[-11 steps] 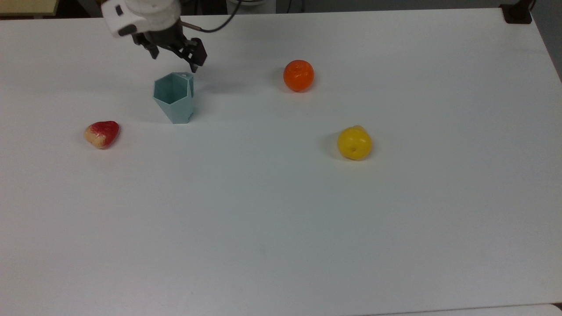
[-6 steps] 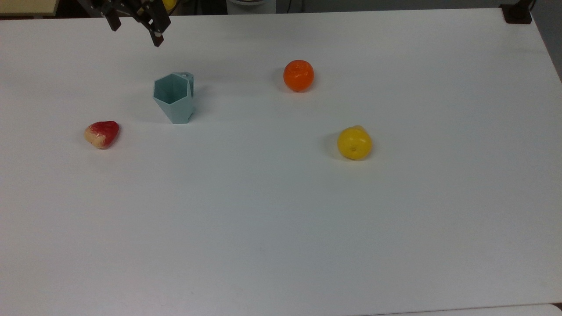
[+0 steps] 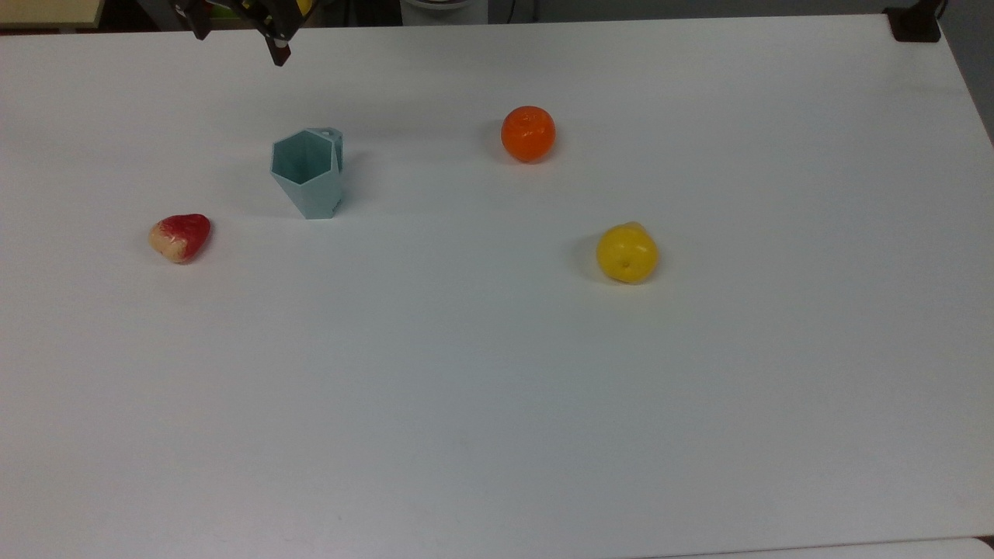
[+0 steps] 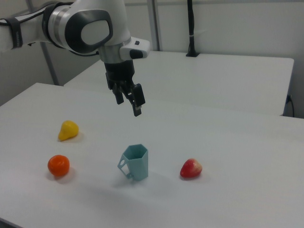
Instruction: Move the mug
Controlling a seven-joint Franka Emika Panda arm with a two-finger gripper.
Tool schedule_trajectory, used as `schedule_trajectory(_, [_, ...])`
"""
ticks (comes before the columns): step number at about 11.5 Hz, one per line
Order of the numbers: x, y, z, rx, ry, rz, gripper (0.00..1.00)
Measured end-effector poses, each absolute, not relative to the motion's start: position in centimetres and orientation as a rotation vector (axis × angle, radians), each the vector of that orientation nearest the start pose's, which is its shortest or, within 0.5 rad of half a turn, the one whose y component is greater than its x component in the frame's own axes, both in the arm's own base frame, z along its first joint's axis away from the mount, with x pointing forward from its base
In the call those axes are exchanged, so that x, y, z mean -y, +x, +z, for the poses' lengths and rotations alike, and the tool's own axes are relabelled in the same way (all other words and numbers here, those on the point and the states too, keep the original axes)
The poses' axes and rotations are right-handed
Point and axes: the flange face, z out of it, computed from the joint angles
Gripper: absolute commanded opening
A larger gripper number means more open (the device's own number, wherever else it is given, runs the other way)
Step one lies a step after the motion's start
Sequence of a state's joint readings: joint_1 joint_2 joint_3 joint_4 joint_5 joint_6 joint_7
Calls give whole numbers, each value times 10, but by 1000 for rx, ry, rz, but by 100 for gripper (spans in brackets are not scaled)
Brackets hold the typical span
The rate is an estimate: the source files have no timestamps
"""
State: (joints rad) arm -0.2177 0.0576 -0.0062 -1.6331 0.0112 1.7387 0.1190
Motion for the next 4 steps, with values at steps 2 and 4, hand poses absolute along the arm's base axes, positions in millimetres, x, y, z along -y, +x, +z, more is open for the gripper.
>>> schedule_trajectory(2, [130, 570, 577, -536, -3086, -75, 100])
schedule_trajectory(4, [130, 569, 576, -525, -3088, -63, 100])
